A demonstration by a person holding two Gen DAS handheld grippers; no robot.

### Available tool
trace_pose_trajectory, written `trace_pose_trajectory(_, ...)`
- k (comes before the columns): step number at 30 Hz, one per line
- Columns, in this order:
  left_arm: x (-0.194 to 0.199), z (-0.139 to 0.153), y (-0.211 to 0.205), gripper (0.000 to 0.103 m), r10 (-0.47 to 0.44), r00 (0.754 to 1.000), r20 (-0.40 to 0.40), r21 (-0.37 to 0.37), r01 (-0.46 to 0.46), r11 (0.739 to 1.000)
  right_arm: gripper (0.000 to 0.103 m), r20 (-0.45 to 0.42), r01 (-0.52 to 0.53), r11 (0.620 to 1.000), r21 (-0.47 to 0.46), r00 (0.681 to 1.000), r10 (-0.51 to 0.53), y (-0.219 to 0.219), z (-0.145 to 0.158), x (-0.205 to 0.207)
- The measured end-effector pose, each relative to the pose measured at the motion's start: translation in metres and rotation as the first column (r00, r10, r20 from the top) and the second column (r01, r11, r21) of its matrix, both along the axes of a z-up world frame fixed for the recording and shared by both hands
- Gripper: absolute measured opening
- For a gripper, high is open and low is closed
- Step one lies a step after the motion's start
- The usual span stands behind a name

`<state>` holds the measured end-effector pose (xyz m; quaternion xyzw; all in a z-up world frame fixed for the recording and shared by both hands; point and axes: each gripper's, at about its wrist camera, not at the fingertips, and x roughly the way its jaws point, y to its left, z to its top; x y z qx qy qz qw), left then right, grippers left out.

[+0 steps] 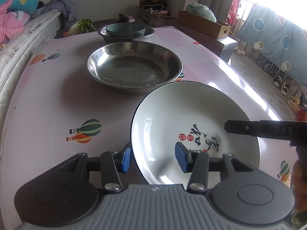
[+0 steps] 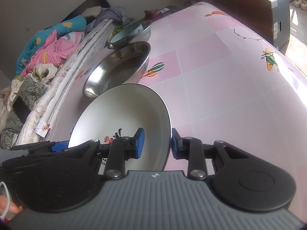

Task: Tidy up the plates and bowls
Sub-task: 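Carry the white plate over the shallow stainless dish with the left tool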

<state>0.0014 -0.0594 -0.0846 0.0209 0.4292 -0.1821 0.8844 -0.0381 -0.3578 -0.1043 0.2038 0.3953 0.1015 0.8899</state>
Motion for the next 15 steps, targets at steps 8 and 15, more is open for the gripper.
trace_pose_trajectory(8,-0.003,0.006,-0.002,0.048,-0.008,1.0,0.015,-0.002,0.008,1.0,0.028,-0.001,0.006,1.0,-0.002,1.0,-0.006,-0.002,0.004,-0.004)
trace_pose_trajectory(15,-0.008,0.014,-0.002,0.048,-0.011,0.999,0.033,-0.008,0.011,1.0,0.028,0.02,0.018,1.0,0.003,1.0,-0.018,-0.007,0.014,-0.011)
